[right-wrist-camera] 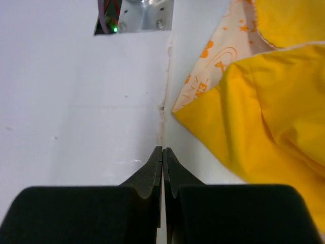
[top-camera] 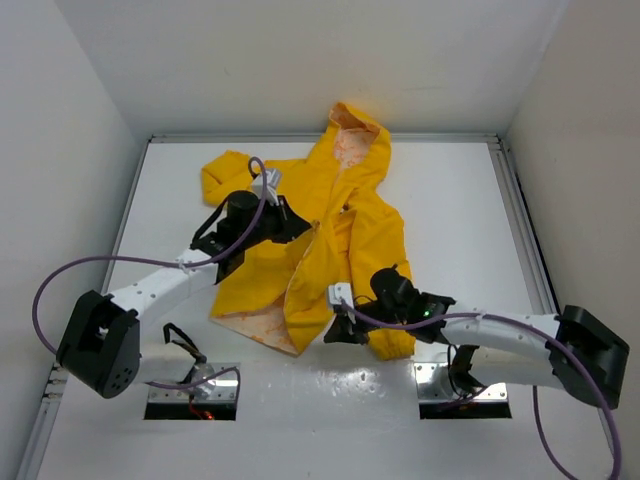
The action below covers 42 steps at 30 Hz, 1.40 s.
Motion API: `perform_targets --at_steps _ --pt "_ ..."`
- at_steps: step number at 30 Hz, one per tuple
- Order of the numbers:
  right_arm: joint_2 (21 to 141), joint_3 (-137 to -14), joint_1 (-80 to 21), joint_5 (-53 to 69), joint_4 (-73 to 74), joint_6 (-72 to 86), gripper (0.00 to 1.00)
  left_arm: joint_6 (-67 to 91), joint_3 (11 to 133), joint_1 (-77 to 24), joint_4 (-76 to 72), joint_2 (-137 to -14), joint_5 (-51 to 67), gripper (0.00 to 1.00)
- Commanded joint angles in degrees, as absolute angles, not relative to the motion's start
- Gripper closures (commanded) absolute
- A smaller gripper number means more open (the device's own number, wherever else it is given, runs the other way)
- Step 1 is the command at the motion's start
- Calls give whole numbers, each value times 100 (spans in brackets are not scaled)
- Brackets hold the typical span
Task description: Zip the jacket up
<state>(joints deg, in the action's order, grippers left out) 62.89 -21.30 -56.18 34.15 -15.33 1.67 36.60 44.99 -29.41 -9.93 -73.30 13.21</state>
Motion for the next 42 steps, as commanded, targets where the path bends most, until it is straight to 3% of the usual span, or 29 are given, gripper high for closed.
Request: perform_targets --at_steps 1,5,12,19,26,29,34,42 --pt "6661 -2276 -5774 3569 -1881 -1318 100 4025 4658 -2699 -1116 -7216 1564 100" --pt "7688 -2434 -5880 2734 -3431 -1073 100 4078 4605 -2593 -1116 -7330 1617 100" --pt "9304 -3454 -6152 2637 -4751 -273 100 3921 4500 -2180 -1170 -7444 1793 100" --pt "10098 -3796 -6231 3110 -5071 -631 100 3235 4570 -1564 -1161 -7742 2654 100" --pt "10459 -4315 -6056 3358 -2762 -1036 100 2180 4570 -1345 -914 -7832 2707 100" --pt "10398 -4035 -6021 2937 -2453 -1177 100 2039 4518 -1345 -914 -7691 2593 100" --pt "10345 -4209 -6214 1015 -883 -1152 100 2100 4395 -1292 -975 -7638 2663 100" --pt "10319 -4720 -6188 124 922 -906 100 2215 4395 -1397 -1133 -7743 2804 100"
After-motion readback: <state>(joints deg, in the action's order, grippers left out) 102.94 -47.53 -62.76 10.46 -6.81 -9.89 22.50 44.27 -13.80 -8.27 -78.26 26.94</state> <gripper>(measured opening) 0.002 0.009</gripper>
